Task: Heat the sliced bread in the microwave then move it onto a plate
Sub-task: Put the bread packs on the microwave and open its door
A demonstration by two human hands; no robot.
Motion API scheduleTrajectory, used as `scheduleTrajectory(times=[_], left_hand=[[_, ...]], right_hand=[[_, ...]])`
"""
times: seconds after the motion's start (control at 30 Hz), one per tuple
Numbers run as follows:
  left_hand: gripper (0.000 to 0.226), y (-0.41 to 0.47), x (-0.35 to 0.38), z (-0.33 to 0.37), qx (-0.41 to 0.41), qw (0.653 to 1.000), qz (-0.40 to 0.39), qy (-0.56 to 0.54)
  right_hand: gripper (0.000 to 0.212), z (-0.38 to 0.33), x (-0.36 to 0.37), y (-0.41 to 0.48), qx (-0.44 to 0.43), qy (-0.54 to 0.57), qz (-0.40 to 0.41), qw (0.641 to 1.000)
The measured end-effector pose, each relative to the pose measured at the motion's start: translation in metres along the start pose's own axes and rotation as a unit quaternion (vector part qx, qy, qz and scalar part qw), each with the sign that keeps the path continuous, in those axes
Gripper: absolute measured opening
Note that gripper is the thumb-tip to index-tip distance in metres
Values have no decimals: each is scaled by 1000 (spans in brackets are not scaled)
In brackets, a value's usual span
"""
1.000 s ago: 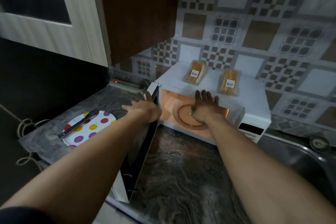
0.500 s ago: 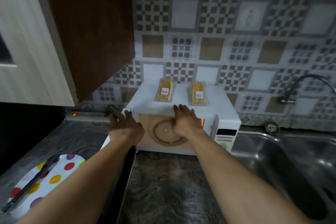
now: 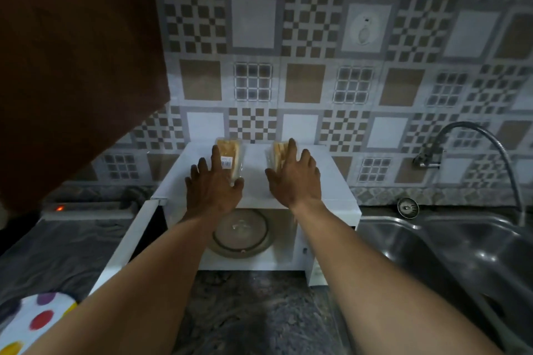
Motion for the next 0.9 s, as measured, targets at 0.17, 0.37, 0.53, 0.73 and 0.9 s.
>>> scheduleTrajectory(times=[0.17,0.37,0.53,0.73,0.9], left_hand=[[101,26,19,-1,-22,1000,-3,-14],[104,39,36,5,-39,999,-1,24],[101,38,40,7,-42,998,27,43],[97,21,35,7,-45,997,51,45],[94,-8,23,12,-34,997,63,33]], right_hand=[[106,5,19,17,28,18,-31,999],[107,6,26,28,49,11,-49,998],[109,7,23,31,49,31,-55,997],[109,9,17,23,49,36,-62,996],[108,10,4,-2,65,44,-68,995]])
Point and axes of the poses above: each hand's wrist, its own y-axis towards the middle knuckle, its own x-axis out of the palm, z = x × y, the point moved 2 cm from there along y, towards the middle knuckle, and after that the axes turned 4 degrees about x, right-handed, at the moved point
